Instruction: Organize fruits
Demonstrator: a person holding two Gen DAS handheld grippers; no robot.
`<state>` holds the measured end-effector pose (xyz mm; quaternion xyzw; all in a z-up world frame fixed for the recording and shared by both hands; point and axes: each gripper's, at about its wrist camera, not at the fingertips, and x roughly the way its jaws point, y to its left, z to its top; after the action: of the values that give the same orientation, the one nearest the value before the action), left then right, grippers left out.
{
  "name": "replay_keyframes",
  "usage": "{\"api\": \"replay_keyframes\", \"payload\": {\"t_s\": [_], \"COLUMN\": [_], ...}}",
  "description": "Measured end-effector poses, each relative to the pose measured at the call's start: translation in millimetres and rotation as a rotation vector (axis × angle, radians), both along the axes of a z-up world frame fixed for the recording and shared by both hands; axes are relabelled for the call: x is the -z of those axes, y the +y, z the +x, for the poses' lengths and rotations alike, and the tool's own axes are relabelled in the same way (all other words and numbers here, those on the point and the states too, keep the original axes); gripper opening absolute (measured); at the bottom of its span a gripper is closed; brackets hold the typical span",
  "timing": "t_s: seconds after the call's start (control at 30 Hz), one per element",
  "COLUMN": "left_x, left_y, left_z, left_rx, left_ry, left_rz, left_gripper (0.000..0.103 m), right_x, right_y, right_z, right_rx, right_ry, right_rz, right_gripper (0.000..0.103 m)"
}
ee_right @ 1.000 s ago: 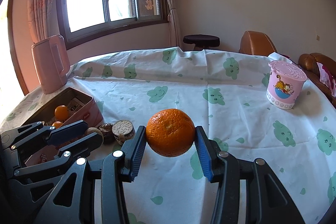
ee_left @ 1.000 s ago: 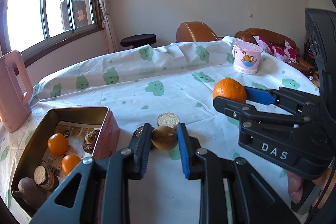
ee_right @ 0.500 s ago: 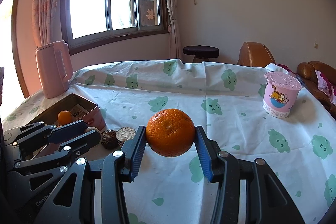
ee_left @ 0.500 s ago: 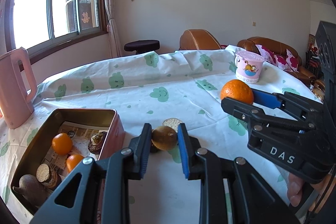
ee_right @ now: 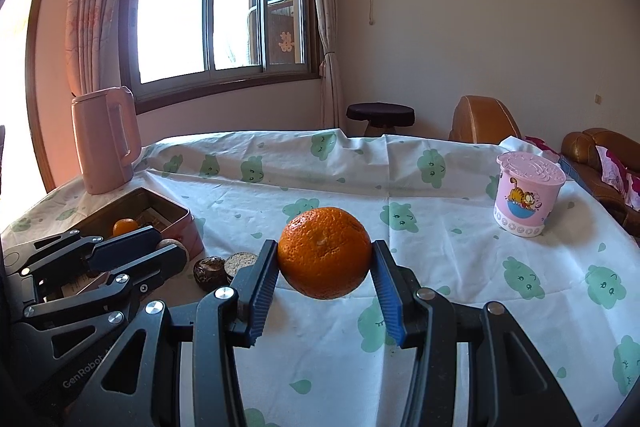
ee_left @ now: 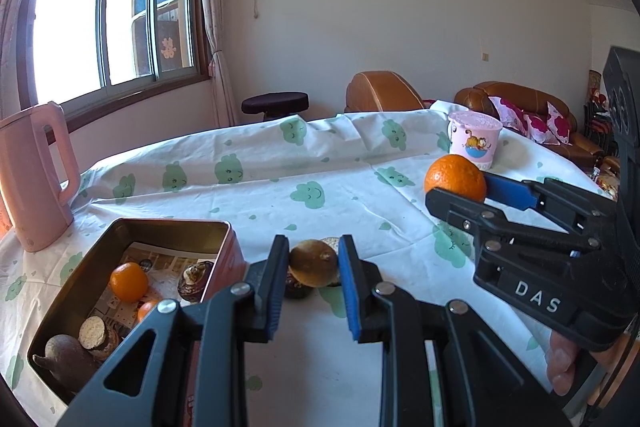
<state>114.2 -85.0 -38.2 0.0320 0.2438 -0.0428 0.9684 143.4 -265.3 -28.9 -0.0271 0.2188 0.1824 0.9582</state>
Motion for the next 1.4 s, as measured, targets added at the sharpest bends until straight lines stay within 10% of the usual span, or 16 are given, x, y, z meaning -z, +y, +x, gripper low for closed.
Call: {"api": "replay_keyframes", "payload": {"t_s": [1.4], "left_x": [-12.3], "left_y": [3.0], "left_z": [-34.5], "left_rx": [-0.043], "left_ry": [-0.168], "left_rz": [0.007], "left_gripper": [0.027], "right_x": [-8.5], "right_y": [-6.7], "right_z": [-25.5], "right_rx": [0.001], "right_ry": [-0.148], "right_rz": [0.025], "right_gripper": [0.049]}}
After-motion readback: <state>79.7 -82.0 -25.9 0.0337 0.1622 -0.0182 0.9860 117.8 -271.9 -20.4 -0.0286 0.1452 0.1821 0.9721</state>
